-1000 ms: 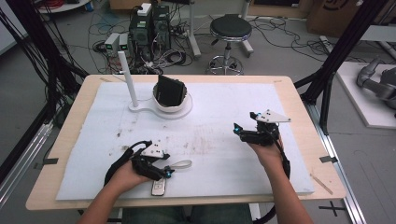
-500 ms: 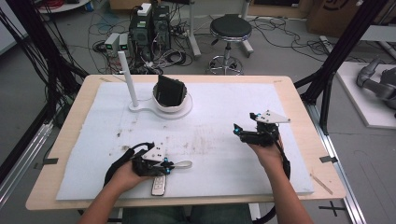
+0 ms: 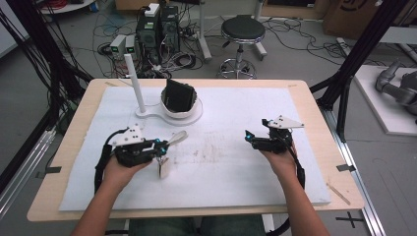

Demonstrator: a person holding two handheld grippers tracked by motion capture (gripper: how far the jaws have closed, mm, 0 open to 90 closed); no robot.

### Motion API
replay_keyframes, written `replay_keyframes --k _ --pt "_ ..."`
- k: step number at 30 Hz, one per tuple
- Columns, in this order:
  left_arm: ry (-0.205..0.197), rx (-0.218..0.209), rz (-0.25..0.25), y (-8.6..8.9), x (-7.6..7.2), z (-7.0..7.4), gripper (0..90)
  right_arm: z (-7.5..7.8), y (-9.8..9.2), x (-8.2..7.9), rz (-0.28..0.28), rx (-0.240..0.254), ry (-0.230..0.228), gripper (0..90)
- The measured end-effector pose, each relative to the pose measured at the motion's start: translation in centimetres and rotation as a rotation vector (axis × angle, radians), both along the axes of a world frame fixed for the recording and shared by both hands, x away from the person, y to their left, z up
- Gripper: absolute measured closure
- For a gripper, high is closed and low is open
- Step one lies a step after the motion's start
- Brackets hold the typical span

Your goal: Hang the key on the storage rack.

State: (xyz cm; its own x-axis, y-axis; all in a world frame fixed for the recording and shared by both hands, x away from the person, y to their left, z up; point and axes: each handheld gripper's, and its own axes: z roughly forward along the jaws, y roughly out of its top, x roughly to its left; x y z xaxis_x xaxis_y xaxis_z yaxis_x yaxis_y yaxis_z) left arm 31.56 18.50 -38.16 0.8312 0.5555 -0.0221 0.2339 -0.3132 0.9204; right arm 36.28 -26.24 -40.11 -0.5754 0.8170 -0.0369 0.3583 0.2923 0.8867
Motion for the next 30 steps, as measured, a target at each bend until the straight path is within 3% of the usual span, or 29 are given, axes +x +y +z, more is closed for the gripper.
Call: replay_keyframes --k 2,3,4,9,16,21,24,25,30 --pt "-0.029 -0.024 0.047 0.7 0.4 0.8 81.4 -0.1 0.0 0.1 0.0 -0.002 0.001 20.0" --pt "-0.045 -0.044 0.106 1.4 0.9 1.6 81.4 -0.1 0.1 0.1 0.002 0.0 0.008 20.0" --pt "-0.045 -0.044 0.106 1.4 0.9 1.6 81.4 -0.1 0.1 0.1 0.002 0.0 0.008 20.0" --pt "-0.091 -0.046 0.226 2.9 2.0 3.8 81.5 -0.2 0.0 0.2 0.005 0.004 0.008 20.0" --pt "-0.148 -0.06 0.351 4.8 3.1 6.5 81.4 -0.2 0.1 0.3 0.004 0.003 0.007 20.0" --pt "-0.173 -0.038 0.454 6.0 4.0 7.9 81.4 -0.3 0.3 0.3 0.008 -0.001 0.009 20.0" --pt "-0.179 -0.024 0.486 6.3 4.3 8.2 81.4 -0.3 0.3 0.3 0.007 0.0 0.012 20.1" --pt "-0.182 -0.025 0.521 6.5 4.6 8.5 81.4 -0.3 0.2 0.3 0.006 -0.004 0.012 20.0" --pt "-0.185 -0.005 0.569 6.8 5.1 8.7 81.4 -0.3 0.3 0.3 0.007 -0.003 0.011 20.0"
